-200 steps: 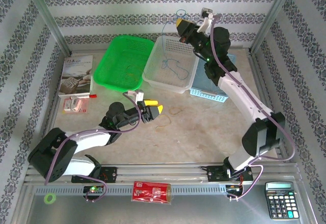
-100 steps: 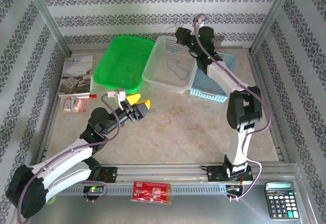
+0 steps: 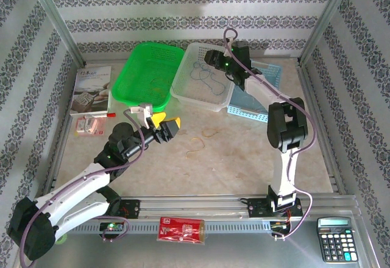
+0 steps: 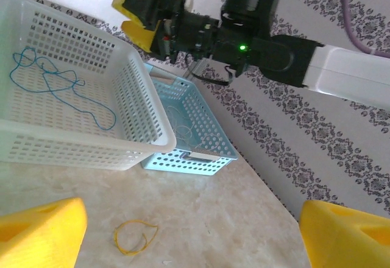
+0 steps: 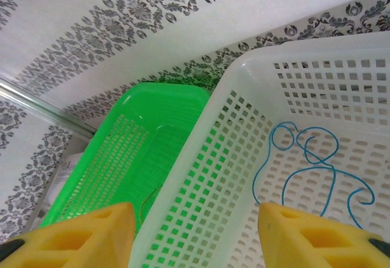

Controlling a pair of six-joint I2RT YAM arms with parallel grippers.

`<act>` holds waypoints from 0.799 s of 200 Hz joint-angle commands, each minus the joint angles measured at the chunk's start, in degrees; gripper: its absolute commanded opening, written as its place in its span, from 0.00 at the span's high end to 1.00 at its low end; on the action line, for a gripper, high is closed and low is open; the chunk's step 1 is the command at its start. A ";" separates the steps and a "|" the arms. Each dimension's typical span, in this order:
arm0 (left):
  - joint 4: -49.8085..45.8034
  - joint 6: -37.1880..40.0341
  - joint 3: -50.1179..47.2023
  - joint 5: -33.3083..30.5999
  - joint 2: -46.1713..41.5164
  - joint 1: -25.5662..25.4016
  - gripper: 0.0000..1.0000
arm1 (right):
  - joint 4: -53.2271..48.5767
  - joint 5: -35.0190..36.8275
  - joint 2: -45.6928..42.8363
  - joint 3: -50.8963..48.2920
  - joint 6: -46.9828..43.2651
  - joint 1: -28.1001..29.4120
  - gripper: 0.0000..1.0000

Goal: Untangle the cables

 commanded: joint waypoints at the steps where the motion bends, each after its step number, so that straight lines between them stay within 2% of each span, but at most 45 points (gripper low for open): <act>1: -3.62 0.58 2.15 -1.09 0.19 0.56 0.08 | 0.08 -2.70 -7.00 -2.82 -1.46 0.35 0.44; 44: -10.43 1.46 3.63 -1.09 1.23 0.62 0.07 | 0.79 -3.96 -16.77 -14.33 -1.71 3.86 0.45; 84: -15.59 1.30 3.93 -2.23 1.17 0.94 0.04 | 0.17 -2.24 -26.77 -28.51 -2.89 9.10 0.45; 124: -17.91 1.13 3.47 -3.14 1.11 1.16 0.01 | -2.02 4.09 -37.37 -44.67 -0.93 15.96 0.45; 160: -17.74 1.21 3.22 -4.11 1.43 1.33 0.00 | -5.81 12.52 -45.65 -56.64 6.36 23.15 0.42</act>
